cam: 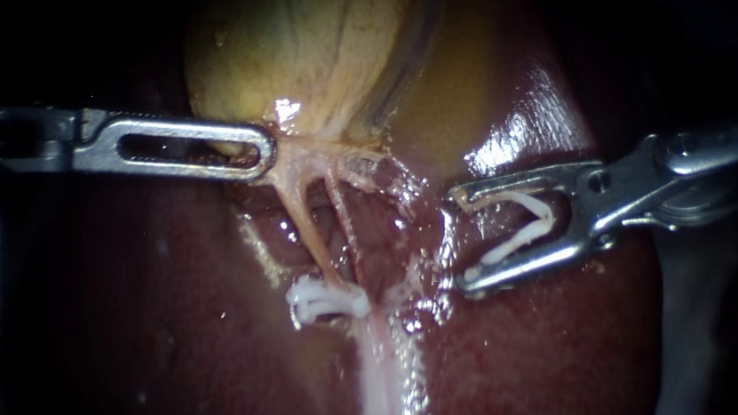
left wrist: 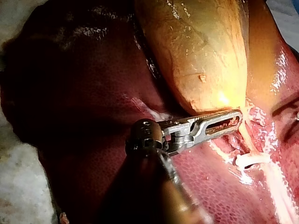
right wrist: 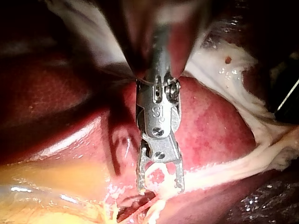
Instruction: Clipping third clip left tube
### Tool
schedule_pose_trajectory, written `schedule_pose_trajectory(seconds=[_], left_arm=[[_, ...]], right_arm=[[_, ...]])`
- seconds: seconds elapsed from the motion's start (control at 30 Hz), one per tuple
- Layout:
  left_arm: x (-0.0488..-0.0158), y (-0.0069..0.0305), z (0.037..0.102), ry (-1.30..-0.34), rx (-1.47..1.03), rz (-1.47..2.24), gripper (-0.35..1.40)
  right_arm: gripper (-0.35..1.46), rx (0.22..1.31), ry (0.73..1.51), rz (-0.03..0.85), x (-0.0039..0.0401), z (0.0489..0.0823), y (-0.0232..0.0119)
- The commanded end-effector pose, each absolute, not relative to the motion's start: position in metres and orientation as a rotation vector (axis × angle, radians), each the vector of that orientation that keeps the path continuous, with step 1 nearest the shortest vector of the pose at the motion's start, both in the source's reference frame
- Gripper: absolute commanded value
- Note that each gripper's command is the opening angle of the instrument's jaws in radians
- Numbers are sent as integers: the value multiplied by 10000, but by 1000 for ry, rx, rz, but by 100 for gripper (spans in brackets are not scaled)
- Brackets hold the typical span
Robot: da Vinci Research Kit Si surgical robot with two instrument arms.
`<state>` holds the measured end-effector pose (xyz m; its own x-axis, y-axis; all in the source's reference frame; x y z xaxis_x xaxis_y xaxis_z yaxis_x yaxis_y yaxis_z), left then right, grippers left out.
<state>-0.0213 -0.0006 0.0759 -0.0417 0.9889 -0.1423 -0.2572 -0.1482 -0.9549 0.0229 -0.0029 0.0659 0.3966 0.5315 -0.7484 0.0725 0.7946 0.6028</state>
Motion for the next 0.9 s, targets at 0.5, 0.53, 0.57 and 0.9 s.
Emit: schedule_pose_trajectory(seconds=[0.5, 0.53, 0.57, 0.9], left_arm=[[-214, -9, 756, -952, -1103, 1444, -35], [-214, -9, 755, -952, -1103, 1444, -35], [-214, -9, 755, -952, -1103, 1444, -35], [-215, -10, 754, -951, -1103, 1444, -35]], right_arm=[[49, 615, 1144, 319, 279, 685, -51], [49, 616, 1142, 325, 283, 688, -52], [49, 616, 1142, 324, 288, 691, -53], [49, 608, 1141, 343, 321, 700, -49]])
